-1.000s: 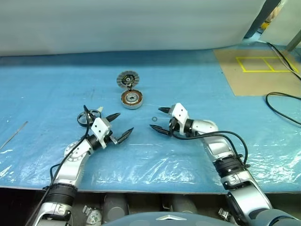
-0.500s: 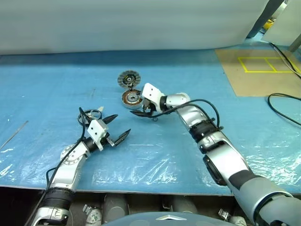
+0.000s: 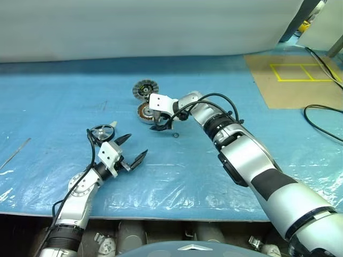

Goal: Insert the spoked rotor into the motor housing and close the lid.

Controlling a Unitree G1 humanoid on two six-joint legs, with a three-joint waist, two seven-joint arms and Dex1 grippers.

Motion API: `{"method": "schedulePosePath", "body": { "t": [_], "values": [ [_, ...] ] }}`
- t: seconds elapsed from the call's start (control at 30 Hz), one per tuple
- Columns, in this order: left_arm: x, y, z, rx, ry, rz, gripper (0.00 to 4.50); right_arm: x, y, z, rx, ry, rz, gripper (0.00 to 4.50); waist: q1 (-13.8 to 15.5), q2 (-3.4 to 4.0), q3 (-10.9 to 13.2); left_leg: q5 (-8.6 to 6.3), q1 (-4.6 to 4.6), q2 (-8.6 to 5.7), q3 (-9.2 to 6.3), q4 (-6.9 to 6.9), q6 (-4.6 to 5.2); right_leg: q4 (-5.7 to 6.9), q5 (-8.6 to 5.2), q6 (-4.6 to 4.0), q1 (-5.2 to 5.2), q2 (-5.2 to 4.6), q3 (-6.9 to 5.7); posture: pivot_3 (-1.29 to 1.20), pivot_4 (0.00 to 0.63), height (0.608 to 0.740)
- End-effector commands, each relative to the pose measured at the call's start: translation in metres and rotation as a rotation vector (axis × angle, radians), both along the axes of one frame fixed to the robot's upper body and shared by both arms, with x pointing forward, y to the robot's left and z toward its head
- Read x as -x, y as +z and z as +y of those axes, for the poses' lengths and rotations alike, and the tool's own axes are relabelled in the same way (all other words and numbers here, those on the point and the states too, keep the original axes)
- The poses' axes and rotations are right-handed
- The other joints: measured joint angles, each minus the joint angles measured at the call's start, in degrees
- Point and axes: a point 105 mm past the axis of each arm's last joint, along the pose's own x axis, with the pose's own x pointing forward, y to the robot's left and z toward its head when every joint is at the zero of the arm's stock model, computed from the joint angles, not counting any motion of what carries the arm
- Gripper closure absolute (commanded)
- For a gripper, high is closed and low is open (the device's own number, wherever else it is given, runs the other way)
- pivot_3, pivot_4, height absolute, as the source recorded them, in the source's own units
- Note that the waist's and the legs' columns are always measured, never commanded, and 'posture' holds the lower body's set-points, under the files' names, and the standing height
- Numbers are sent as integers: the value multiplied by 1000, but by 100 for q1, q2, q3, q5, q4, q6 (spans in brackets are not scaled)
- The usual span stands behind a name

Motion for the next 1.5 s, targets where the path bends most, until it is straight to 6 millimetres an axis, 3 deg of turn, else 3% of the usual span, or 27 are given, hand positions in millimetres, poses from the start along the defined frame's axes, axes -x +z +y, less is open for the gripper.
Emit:
{"method": "schedulePosePath", "body": {
  "t": [0.03,0.37,0.67,1.13,1.23,1.43,1.5],
  "values": [
    [1,10,0,3,10,-40,0,-1,14,11,14,32,-60,15,0,0,0,3,-11,0,0,6,4,7,0,0,-10,0,0,0,150,740],
    [4,7,-1,7,28,-34,0,-2,9,24,63,10,-122,15,-4,7,4,-5,-20,14,3,46,4,80,-21,-35,-42,-1,-4,0,150,740],
    [5,9,-2,6,35,-35,0,3,-9,24,150,-62,0,15,-4,8,5,-3,-21,16,6,55,-2,81,-21,-35,-42,-1,-3,0,150,740],
    [0,12,-6,8,31,-41,0,10,1,20,242,-26,88,15,0,10,6,-3,-23,17,6,54,-3,81,-21,-35,-42,-1,-3,0,150,740],
    [-2,13,-7,5,26,-45,0,5,-1,15,257,-45,53,575,1,10,5,-3,-22,16,6,55,-3,82,-21,-35,-42,-1,-3,0,150,740],
    [-3,14,-7,2,21,-46,0,1,-7,9,298,-47,0,2599,3,11,5,-3,-21,14,6,55,-3,82,-21,-35,-41,-2,-3,0,150,740],
    [-4,14,-7,1,19,-46,0,1,-9,8,310,-43,-12,2761,3,11,5,-3,-20,15,6,55,-3,84,-21,-35,-41,-2,-3,0,150,740]
  ]
}}
